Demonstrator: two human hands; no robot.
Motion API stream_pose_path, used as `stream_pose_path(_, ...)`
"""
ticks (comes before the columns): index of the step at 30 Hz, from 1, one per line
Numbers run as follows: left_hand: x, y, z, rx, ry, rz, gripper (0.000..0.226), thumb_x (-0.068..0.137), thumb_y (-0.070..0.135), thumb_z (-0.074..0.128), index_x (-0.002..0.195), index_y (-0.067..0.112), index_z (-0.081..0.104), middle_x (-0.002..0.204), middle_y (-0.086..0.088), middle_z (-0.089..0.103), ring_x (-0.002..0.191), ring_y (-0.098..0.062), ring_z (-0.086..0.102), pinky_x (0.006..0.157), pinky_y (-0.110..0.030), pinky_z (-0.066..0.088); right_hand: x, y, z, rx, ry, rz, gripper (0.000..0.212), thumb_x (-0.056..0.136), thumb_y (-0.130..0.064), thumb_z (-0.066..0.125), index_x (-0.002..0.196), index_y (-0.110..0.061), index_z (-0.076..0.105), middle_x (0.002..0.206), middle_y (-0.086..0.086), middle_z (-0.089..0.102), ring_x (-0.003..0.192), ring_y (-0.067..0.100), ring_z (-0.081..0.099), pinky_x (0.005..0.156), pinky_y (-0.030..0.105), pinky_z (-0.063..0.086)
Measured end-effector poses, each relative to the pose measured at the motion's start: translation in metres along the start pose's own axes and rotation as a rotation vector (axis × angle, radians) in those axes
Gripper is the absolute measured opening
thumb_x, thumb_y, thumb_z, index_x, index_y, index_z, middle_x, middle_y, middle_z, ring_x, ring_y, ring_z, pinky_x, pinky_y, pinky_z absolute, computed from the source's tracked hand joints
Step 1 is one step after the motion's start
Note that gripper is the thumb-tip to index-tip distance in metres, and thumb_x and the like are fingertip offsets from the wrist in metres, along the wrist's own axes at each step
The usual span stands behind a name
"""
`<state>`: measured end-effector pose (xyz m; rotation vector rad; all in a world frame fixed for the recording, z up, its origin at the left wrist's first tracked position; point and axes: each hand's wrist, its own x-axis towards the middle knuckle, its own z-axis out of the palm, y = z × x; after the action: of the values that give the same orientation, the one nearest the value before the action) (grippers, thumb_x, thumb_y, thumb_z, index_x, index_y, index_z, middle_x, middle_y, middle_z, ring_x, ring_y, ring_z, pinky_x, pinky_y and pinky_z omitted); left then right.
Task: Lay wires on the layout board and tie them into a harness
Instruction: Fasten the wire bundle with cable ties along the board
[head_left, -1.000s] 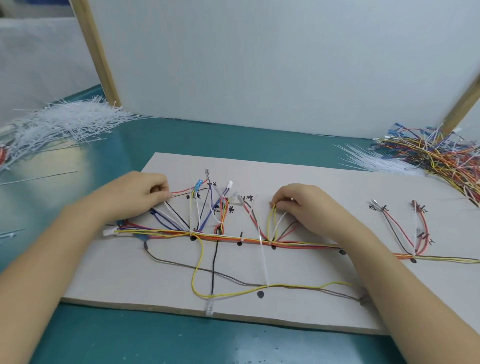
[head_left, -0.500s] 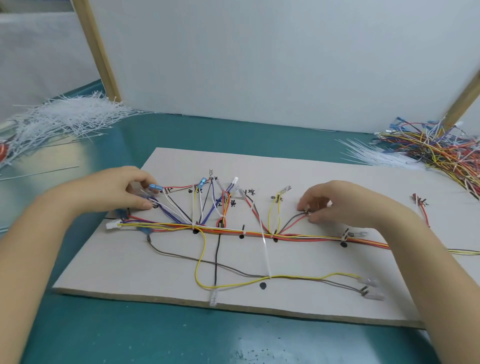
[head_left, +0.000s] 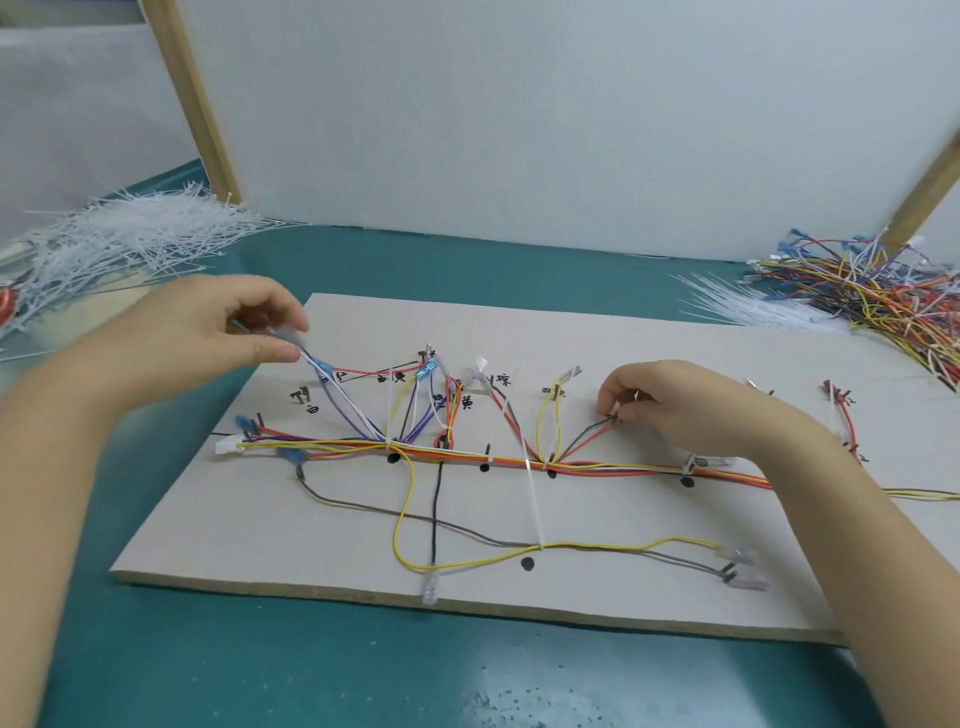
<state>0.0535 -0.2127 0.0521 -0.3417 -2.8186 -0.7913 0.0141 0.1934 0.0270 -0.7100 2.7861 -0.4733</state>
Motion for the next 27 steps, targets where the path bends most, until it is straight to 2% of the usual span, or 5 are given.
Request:
stream_pose_path(6,-0.023,-0.020,0.005,0.148,-0.084,-0.192,0.053,0.046,0.087,0.057,0.088,0.055,0.051,0.089,0.016,0.053,0.073,-0.002,0.056,0.062,-0.025,0.042,0.001,0.000,0.000,0.039,-0.002,0.006,0.037,0.095,-0.008,0.047,0.077,-0.040,0.051,0.083,-0.020,0.056,0.082,0.009,0.052,0.066,0.009,0.035)
stream_pose_path(10,-0.053,-0.025,0.021,0.226,-0.252,-0.102,0.045,0.064,0.045,0.078,0.094,0.056,0.046,0.084,0.021,0.054,0.071,0.003,0.054,0.058,-0.027,0.044,-0.001,-0.001,-0.009,0.015,-0.035,0.032,0.021,0.089,-0.023,0.060,0.086,-0.042,0.052,0.083,-0.017,0.051,0.076,0.005,0.050,0.065,0.012,0.037)
stream_pose_path(16,-0.052,-0.018,0.032,0.325,-0.227,0.052,0.035,0.082,0.014,0.060,0.080,0.045,0.043,0.077,0.017,0.048,0.071,0.003,0.049,0.062,-0.015,0.034,-0.003,-0.008,-0.006,-0.062,-0.024,0.063,0.013,0.088,-0.021,0.062,0.083,-0.031,0.057,0.091,-0.009,0.062,0.085,0.010,0.054,0.071,0.020,0.039)
stream_pose_path(20,-0.047,-0.013,0.040,0.514,-0.285,0.055,0.003,0.075,0.032,0.034,0.075,0.034,0.036,0.083,0.012,0.039,0.078,-0.013,0.043,0.070,-0.028,0.038,-0.004,-0.005,-0.002,-0.068,0.011,0.032,0.013,0.092,-0.017,0.055,0.085,-0.028,0.056,0.089,-0.012,0.060,0.089,0.013,0.052,0.074,0.023,0.038)
stream_pose_path(27,-0.046,-0.014,0.036,0.630,-0.352,0.189,0.042,0.065,0.043,0.004,0.084,0.025,0.037,0.085,0.007,0.034,0.078,-0.016,0.039,0.075,-0.031,0.039,-0.006,-0.003,-0.003,-0.022,0.067,-0.014,0.025,0.091,-0.013,0.056,0.076,-0.033,0.053,0.080,-0.020,0.057,0.078,-0.004,0.049,0.066,0.005,0.035)
